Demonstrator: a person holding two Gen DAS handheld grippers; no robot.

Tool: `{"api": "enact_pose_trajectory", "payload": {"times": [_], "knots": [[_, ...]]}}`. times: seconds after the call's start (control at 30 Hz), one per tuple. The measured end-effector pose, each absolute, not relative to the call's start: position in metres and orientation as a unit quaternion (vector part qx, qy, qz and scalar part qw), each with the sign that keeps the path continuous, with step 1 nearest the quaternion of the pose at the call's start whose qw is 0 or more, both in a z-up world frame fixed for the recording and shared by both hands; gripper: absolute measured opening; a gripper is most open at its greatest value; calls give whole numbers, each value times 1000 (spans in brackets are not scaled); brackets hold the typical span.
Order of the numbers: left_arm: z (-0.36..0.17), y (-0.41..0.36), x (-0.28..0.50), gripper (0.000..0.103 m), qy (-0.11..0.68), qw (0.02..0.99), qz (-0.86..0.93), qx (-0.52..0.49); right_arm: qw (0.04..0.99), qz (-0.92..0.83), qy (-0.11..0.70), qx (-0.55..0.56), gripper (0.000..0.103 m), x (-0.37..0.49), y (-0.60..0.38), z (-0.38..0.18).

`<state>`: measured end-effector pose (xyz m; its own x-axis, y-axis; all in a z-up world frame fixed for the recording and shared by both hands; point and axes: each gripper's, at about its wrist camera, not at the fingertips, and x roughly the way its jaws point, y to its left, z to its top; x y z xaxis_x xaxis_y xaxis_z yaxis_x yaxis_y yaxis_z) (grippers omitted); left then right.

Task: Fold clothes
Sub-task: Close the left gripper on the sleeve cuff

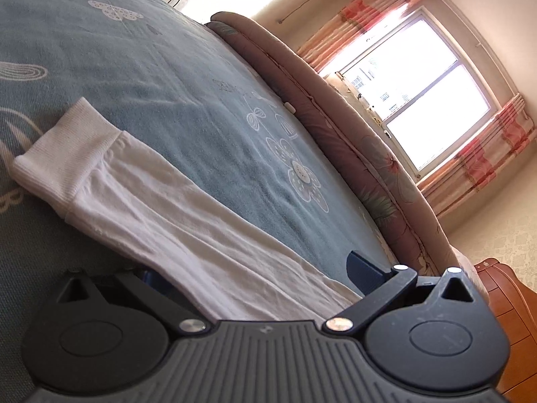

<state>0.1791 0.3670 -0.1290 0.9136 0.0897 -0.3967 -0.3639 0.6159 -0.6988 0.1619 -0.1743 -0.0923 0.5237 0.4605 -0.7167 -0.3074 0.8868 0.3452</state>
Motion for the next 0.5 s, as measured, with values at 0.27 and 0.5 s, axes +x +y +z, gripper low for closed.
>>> {"api": "enact_pose_trajectory", "payload": {"times": [0.27, 0.5], "knots": [[-127, 380, 199, 102, 166, 886, 156, -403, 866, 212, 441, 98, 103, 168, -176, -96], [-126, 378, 199, 102, 161, 886, 152, -408, 864, 211, 446, 99, 103, 169, -178, -99]]}}
